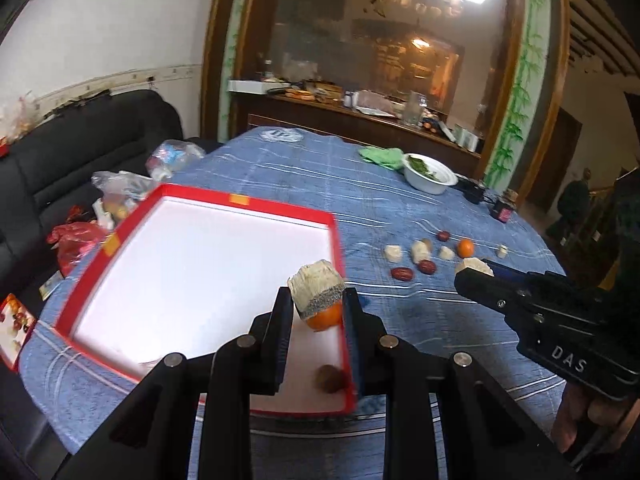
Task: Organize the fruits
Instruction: 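Carry both pastry cubes over the red box and open both tools, then move both tools back to the table and grasp a kiwi with the right tool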
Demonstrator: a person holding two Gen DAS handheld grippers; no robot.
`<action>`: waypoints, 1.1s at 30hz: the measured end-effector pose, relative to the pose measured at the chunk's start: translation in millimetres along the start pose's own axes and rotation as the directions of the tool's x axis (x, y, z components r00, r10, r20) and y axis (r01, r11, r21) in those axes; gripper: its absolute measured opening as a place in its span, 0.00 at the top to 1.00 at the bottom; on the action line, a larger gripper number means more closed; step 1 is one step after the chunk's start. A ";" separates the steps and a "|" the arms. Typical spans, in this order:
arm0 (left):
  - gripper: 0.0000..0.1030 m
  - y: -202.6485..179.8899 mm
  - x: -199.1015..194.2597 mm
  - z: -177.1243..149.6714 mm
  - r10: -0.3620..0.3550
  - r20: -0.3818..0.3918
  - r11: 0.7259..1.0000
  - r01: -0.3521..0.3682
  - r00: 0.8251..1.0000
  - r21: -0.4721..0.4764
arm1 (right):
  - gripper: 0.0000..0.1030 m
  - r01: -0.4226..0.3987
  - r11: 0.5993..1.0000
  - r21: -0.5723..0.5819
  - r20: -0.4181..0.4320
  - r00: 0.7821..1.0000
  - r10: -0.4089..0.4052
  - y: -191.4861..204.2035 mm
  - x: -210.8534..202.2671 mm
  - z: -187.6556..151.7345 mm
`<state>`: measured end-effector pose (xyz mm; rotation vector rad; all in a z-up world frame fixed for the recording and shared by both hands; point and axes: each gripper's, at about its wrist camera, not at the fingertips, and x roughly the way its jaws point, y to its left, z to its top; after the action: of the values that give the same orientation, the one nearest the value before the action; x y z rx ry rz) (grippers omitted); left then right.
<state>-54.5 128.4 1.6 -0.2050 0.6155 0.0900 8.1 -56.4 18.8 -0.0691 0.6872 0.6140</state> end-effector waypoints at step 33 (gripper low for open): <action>0.67 80.2 36.1 2.0 0.306 -0.148 0.939 -0.324 0.941 -0.119 | 0.69 -0.161 0.985 -0.056 -0.166 0.975 0.150 94.9 128.7 29.4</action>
<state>-35.6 207.9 -30.9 -0.2494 0.7669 0.4354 50.4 94.5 -24.3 -0.1307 0.8337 0.7893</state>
